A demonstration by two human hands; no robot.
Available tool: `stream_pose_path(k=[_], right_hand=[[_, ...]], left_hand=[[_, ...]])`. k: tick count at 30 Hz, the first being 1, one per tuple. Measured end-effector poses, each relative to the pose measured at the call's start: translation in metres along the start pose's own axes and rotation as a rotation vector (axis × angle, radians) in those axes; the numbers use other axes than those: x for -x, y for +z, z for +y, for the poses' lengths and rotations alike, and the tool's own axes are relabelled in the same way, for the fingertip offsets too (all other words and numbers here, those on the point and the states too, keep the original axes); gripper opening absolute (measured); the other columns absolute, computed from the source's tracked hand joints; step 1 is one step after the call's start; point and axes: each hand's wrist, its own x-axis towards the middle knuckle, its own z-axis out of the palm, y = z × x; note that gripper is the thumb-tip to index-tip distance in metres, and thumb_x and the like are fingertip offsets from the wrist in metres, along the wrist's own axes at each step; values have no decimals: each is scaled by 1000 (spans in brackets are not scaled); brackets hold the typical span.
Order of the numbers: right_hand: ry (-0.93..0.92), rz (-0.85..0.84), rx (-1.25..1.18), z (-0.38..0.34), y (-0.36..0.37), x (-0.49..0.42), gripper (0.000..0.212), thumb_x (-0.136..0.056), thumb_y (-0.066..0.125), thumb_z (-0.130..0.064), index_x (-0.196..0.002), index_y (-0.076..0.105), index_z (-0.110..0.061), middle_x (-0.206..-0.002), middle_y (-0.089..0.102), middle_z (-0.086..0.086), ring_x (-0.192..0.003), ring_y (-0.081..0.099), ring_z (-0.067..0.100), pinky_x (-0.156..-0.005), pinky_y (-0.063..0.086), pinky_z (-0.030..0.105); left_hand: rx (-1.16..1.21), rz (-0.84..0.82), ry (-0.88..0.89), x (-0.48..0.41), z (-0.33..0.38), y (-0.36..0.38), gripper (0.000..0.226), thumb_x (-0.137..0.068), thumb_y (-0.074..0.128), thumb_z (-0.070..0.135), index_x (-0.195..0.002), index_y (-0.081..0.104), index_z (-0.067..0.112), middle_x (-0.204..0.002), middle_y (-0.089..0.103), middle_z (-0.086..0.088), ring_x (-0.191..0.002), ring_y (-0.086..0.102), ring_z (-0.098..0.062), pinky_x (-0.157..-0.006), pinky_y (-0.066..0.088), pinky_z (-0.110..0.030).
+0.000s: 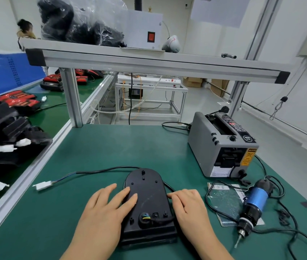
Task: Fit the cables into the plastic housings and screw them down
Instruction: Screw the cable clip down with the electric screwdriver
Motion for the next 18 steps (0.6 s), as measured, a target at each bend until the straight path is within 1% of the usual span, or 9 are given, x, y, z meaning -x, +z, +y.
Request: stream_pose_path(k=[4, 6, 8, 10, 11, 12, 14, 16, 18], right_hand=[[-2, 3, 4, 0, 0, 0, 25, -97, 44, -28, -96, 68, -33, -85, 60, -22, -96, 43, 4, -90, 36, 26], [-7, 2, 9, 0, 1, 0, 25, -98, 43, -28, -96, 68, -33, -84, 59, -23, -96, 43, 3, -90, 37, 26], [-10, 8, 6, 1, 1, -1, 25, -97, 44, -28, -96, 68, -33, -83, 58, -23, -96, 43, 3, -90, 37, 27], [-10, 8, 5, 2, 2, -1, 24, -97, 44, -29, -97, 68, -33, -84, 58, -23, -96, 42, 1, -90, 37, 27], [-14, 11, 1, 2, 3, -1, 24, -97, 44, -28, -97, 68, -33, -83, 58, -23, -96, 42, 0, -90, 37, 27], [-18, 20, -6, 2, 3, -1, 23, -97, 45, -27, -96, 68, -33, -83, 58, -23, -96, 41, -1, -89, 37, 27], [-26, 63, -31, 3, 3, 0, 21, -96, 48, -25, -97, 68, -32, -87, 57, -25, -98, 41, -2, -89, 36, 26], [-28, 125, -53, 5, 2, -1, 20, -95, 49, -23, -100, 67, -31, -94, 55, -25, -100, 43, -1, -89, 36, 26], [-9, 174, -51, 7, 0, -1, 19, -95, 50, -22, -103, 66, -29, -98, 54, -22, -99, 46, 2, -90, 36, 28]], left_hand=[[-58, 34, 9, 0, 1, 1, 66, -64, 27, 6, -104, 75, 26, -109, 72, -2, -104, 66, -34, -94, 31, -41], [-76, 36, 25, 0, 2, -1, 60, -61, 44, 2, -105, 75, 27, -112, 70, -4, -107, 64, -36, -96, 30, -42], [-48, -23, 27, 0, -1, -3, 66, -47, 64, -4, -103, 75, 30, -112, 71, -4, -107, 64, -36, -95, 31, -42], [34, -87, 17, -5, -7, -9, 73, -39, 78, 0, -103, 74, 35, -113, 70, 1, -106, 65, -33, -94, 42, -42], [100, -124, 14, -9, -10, -12, 73, -46, 81, 4, -109, 71, 38, -120, 67, 6, -111, 63, -30, -92, 48, -41], [178, -161, 5, -15, -15, -13, 69, -63, 77, 6, -121, 63, 40, -131, 58, 12, -122, 55, -25, -97, 46, -40], [334, -154, -95, -31, -35, -7, 55, -93, 49, 13, -141, 40, 40, -147, 34, 20, -136, 33, -14, -111, 29, -30], [384, -147, -253, -48, -55, -1, 48, -99, 41, 18, -144, 37, 33, -151, 33, 15, -136, 31, -14, -113, 25, -28], [318, -162, -408, -60, -77, 5, 45, -99, 42, 25, -144, 39, 28, -151, 34, 9, -135, 34, -19, -110, 30, -32]])
